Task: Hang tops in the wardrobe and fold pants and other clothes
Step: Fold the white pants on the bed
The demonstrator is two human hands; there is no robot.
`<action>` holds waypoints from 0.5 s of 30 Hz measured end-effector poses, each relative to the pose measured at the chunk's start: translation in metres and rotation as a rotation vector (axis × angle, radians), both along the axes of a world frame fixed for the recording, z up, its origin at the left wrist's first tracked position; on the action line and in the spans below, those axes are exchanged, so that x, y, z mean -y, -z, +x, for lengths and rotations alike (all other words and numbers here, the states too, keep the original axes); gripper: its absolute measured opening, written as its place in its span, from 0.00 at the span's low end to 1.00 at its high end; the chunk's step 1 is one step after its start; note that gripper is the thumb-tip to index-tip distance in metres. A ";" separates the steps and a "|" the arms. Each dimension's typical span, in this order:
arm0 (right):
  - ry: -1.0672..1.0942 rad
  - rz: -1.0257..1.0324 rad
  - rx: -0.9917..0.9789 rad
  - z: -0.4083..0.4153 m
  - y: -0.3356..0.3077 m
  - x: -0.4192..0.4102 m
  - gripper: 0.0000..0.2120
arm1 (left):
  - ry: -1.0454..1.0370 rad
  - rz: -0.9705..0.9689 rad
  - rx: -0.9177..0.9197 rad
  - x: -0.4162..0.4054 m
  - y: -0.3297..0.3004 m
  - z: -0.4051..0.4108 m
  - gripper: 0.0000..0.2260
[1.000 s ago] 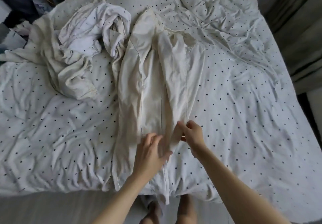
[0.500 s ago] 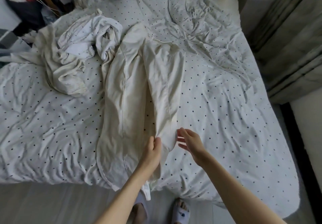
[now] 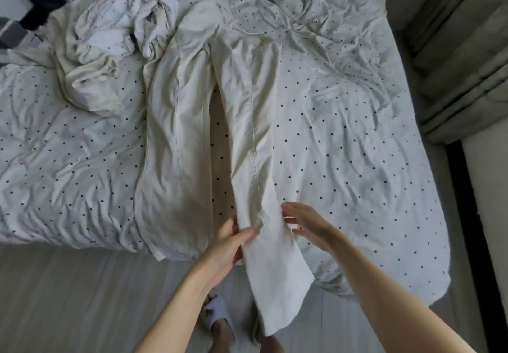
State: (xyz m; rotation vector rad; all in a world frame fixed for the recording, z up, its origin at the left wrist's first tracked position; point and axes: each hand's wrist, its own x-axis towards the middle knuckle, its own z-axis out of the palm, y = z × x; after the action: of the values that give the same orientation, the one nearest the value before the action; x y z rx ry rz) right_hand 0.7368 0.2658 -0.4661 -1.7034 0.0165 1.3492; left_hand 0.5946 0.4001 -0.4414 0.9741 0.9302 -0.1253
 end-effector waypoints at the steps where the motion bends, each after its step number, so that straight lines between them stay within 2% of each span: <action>1: -0.017 -0.035 0.008 -0.002 0.004 0.002 0.16 | -0.014 -0.035 0.009 -0.001 0.000 -0.002 0.13; 4: -0.097 -0.170 0.044 -0.006 0.016 0.009 0.19 | -0.016 -0.113 0.064 -0.007 0.000 -0.007 0.14; 8: -0.073 -0.107 -0.165 -0.010 0.032 0.007 0.24 | 0.024 -0.125 0.099 -0.011 -0.003 -0.010 0.14; 11: -0.102 -0.004 -0.243 -0.016 0.035 0.000 0.19 | 0.055 -0.116 0.093 -0.012 -0.008 -0.011 0.15; 15: 0.096 0.016 -0.127 -0.013 0.029 -0.002 0.07 | 0.085 -0.001 0.010 -0.021 -0.009 -0.014 0.14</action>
State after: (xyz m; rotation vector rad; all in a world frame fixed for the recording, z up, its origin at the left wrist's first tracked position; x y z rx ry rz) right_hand 0.7242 0.2681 -0.4953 -1.5813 0.1573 1.3798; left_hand 0.5811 0.4211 -0.4326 1.0131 0.8799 -0.1926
